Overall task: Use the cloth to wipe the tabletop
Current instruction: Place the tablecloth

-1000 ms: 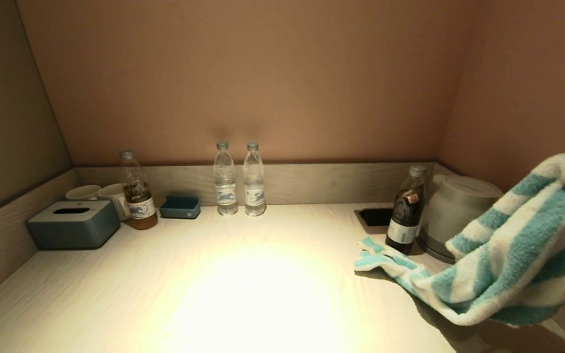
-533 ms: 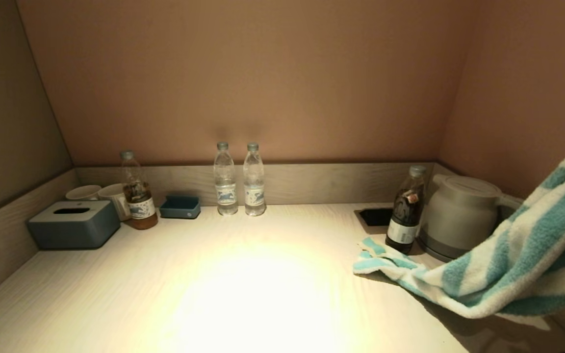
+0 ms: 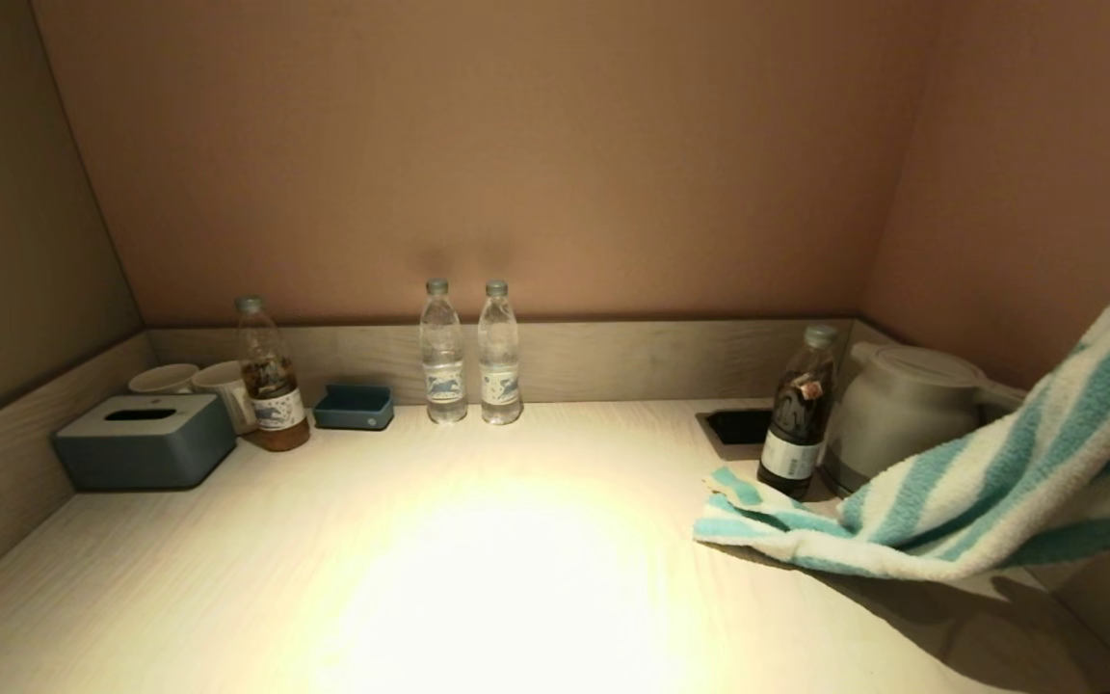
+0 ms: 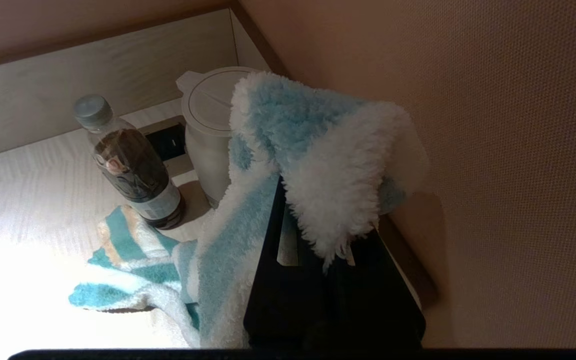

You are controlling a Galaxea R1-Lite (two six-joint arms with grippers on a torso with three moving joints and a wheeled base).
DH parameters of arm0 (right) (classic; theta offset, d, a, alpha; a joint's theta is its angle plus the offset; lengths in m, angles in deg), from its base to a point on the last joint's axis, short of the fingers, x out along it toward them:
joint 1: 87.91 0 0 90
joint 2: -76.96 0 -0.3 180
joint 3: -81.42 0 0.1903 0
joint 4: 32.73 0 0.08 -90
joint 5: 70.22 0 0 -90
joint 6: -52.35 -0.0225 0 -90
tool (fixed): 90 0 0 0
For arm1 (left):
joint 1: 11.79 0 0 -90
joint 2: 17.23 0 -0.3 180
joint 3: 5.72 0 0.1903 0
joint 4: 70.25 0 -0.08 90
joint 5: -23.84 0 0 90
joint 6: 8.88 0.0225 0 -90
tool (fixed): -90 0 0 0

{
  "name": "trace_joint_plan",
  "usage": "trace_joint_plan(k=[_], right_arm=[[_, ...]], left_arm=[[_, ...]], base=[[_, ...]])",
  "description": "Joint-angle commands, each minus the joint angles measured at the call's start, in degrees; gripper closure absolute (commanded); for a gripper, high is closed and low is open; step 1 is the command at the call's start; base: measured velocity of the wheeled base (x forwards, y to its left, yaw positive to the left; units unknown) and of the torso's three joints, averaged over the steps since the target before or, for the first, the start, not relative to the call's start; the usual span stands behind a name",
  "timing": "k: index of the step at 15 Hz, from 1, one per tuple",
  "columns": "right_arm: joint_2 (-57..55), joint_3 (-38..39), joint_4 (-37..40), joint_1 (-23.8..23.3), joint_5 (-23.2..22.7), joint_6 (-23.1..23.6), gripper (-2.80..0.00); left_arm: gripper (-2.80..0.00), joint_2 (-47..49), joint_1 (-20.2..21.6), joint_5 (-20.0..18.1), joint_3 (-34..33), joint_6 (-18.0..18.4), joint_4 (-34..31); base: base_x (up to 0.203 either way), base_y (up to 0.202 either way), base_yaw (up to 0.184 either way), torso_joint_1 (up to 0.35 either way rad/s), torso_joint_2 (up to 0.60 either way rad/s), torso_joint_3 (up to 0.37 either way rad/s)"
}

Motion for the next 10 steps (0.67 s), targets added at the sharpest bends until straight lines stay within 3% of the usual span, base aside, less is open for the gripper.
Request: trace_joint_plan(k=[1, 3, 5, 10], right_arm=[[-0.98, 0.56, -1.43, -0.45, -0.06, 1.09, 0.0], [-0.29, 2.44, -6.69, -0.62, -0.57, 2.47, 0.0], [1.13, 2.68, -11.0, -0.63, -4.1, 4.16, 0.0], [1.1, -1.24, -11.51, -0.63, -4.48, 4.25, 0.0]], left_arm=[[0.0, 0.06, 0.03, 0.0, 0.0, 0.01, -0.02], [0.0, 0.06, 0.03, 0.0, 0.0, 0.01, -0.02], [0.0, -0.02, 0.03, 0.0, 0.0, 0.01, -0.02], [0.0, 0.06, 0.03, 0.0, 0.0, 0.01, -0.02]], base=[[0.0, 0.0, 0.0, 0.0, 0.0, 0.0], [0.0, 0.0, 0.0, 0.0, 0.0, 0.0], [0.0, 0.0, 0.0, 0.0, 0.0, 0.0], [0.0, 0.0, 0.0, 0.0, 0.0, 0.0]])
